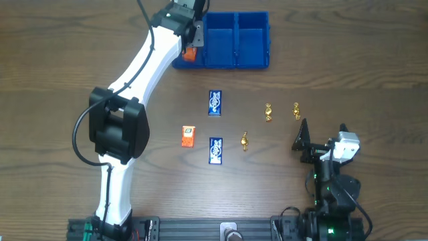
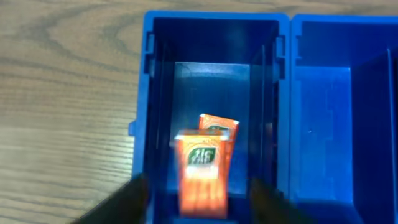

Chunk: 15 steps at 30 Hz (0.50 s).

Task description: Sort Candies Into Trays

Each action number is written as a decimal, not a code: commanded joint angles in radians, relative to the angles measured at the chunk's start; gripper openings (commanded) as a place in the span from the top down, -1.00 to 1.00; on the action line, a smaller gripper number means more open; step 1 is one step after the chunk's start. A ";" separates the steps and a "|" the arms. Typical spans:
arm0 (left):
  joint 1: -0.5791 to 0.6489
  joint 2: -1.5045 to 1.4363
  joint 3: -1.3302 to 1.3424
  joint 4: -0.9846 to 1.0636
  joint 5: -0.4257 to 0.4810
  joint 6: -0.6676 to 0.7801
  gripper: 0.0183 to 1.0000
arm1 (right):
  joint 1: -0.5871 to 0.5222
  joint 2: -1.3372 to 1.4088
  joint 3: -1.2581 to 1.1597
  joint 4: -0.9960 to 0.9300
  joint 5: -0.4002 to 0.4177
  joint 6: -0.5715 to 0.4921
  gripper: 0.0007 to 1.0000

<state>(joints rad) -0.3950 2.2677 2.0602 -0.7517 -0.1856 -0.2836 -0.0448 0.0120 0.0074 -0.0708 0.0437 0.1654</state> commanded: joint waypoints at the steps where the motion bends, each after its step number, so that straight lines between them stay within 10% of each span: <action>1: 0.015 -0.007 0.026 0.026 0.004 -0.013 -0.78 | -0.008 -0.005 0.000 -0.010 -0.002 -0.010 -1.00; 15: -0.122 -0.609 -0.469 0.079 -0.034 -0.092 -0.79 | -0.008 -0.005 0.000 -0.010 -0.002 -0.010 -1.00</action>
<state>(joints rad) -0.4679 1.8259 1.7710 -0.6765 -0.2024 -0.3153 -0.0448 0.0116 0.0074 -0.0708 0.0433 0.1658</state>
